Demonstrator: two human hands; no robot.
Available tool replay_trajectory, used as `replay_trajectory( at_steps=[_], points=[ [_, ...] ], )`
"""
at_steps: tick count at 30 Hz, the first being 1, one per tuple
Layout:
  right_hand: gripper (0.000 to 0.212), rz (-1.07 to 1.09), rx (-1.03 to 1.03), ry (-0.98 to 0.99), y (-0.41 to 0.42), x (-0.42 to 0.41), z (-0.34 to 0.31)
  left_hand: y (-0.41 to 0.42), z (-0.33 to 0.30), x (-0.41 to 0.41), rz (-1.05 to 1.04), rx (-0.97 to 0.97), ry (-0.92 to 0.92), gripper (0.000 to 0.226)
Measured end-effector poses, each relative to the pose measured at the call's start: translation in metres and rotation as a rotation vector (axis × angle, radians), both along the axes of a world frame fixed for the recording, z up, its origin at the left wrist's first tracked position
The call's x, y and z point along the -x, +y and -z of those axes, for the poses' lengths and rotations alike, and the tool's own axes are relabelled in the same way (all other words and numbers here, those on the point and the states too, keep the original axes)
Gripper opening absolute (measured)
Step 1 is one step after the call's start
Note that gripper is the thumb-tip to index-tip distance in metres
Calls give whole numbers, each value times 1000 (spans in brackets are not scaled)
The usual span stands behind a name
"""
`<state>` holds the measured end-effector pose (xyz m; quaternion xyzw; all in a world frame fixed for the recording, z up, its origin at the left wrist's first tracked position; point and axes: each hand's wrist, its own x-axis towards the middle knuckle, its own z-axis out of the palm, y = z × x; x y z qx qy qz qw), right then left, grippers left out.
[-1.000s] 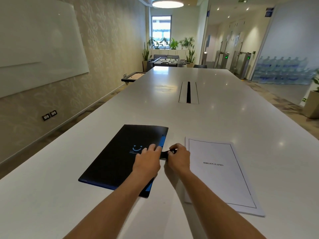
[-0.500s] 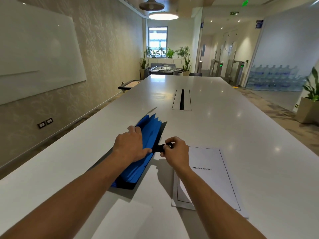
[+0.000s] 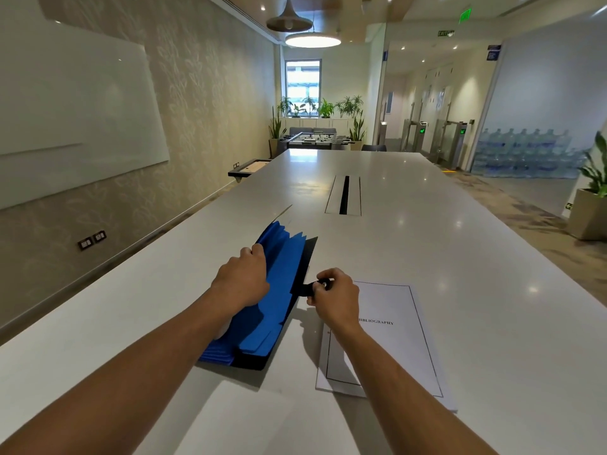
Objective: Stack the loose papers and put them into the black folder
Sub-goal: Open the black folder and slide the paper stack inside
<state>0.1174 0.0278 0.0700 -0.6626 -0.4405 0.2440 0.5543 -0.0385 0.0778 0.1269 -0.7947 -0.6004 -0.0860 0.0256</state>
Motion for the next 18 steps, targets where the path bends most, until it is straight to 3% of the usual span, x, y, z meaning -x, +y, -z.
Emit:
replay_trajectory(
  at_steps=[4,8,10,18],
  points=[
    [41,-45,18,-96,-9,-1,7,1,3,-8,9,19,-56,48],
    [59,-58,1,-190,-20,-7,12,0,16,-23,68,24,-52,79],
    [58,-26,-2,-245,-28,-18,15,-1,23,-30,136,29,-14,81],
    [47,213,228,-414,-63,-91,27,-8,64,-54,130,136,39,9]
  ],
)
